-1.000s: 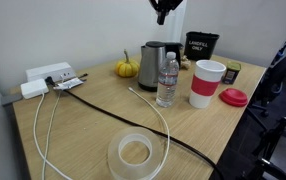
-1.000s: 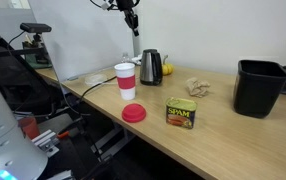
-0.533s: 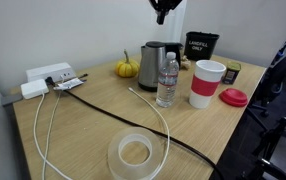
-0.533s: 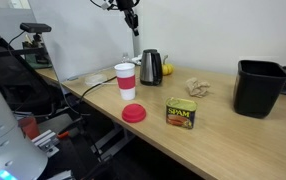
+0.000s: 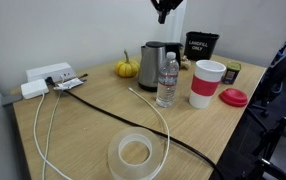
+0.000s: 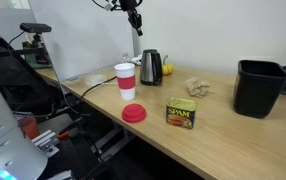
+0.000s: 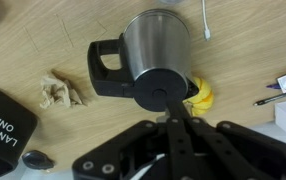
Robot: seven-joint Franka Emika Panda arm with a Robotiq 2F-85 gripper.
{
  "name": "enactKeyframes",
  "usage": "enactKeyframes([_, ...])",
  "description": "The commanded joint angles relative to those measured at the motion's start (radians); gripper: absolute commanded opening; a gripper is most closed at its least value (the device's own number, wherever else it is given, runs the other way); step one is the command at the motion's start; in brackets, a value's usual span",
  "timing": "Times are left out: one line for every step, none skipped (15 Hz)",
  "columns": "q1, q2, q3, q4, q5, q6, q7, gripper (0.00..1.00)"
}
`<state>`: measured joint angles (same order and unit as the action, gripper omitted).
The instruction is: Press the button on the kettle to open it
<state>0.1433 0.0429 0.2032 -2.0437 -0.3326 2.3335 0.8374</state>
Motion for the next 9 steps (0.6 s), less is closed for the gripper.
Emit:
enactKeyframes([0.015,0.049,-0.034,0.029,-0.069,0.054,0.055,0.00])
enactKeyframes([0.016,0.063,-0.042,0.035,-0.084,0.072,0.064,0.00])
enactKeyframes([0.021,0.078,-0.050,0.043,-0.108,0.084,0.085,0.00])
enactKeyframes([0.021,0.097,-0.064,0.045,-0.137,0.105,0.099,0.00])
enactKeyframes([0.026,0.112,-0.076,0.052,-0.167,0.112,0.119,0.00])
enactKeyframes([0.029,0.124,-0.087,0.054,-0.182,0.116,0.128,0.00])
enactKeyframes([0.031,0.133,-0.097,0.053,-0.194,0.124,0.132,0.00])
enactKeyframes([0.033,0.140,-0.107,0.051,-0.200,0.129,0.132,0.00])
enactKeyframes([0.034,0.146,-0.113,0.050,-0.195,0.134,0.125,0.00])
